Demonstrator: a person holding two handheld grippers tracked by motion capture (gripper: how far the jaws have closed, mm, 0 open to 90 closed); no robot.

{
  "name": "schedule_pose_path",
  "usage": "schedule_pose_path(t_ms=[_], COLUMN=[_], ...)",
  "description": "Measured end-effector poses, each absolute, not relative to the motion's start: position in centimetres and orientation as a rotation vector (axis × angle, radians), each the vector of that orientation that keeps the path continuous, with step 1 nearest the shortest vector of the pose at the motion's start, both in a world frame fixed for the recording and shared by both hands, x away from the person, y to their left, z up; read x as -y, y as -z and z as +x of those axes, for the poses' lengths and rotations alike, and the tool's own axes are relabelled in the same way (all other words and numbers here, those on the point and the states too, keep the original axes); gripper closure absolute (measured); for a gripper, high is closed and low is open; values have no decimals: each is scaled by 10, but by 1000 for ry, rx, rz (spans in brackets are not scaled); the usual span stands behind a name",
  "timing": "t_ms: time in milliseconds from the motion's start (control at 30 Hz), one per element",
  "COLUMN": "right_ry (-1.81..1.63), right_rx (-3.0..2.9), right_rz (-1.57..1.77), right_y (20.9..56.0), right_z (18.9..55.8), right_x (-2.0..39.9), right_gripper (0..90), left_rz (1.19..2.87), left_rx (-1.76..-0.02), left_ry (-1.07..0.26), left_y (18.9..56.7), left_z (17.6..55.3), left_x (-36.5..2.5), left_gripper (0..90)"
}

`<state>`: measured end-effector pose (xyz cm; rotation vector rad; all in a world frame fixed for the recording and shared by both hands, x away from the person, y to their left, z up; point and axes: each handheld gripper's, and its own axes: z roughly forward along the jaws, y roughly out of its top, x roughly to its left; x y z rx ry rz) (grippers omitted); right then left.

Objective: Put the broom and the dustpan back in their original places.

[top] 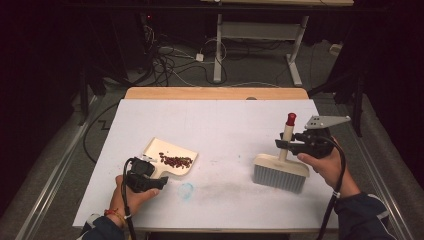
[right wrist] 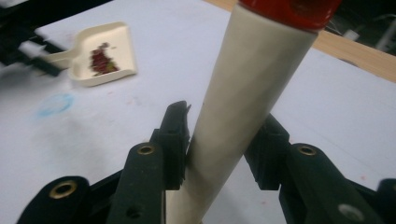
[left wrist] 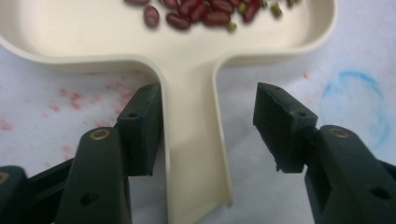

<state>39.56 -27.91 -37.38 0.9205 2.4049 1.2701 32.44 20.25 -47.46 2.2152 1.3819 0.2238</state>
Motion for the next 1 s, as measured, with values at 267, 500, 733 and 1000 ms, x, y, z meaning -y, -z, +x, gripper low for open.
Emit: schedule_pose_path(t_ms=[267,500,733,1000], right_ry=[-1200,-1095,-954,-970], right_rx=[-2348,-2336,-2270,-2125], right_rz=[1133,1223,1261,1275], right_y=[397,416,428,426], right_z=[447,477,493,496], right_x=[272,257,246,251], right_gripper=[594,586,563,565], left_rz=[2214,2217,2227,2161], left_rx=[-1285,-1226,-1168,-1105], left_ry=[-281,-257,-262,-375], left_y=[469,470,468,464], left_z=[300,291,289,287], left_x=[-204,-211,-205,-207], left_gripper=[400,448,405,253])
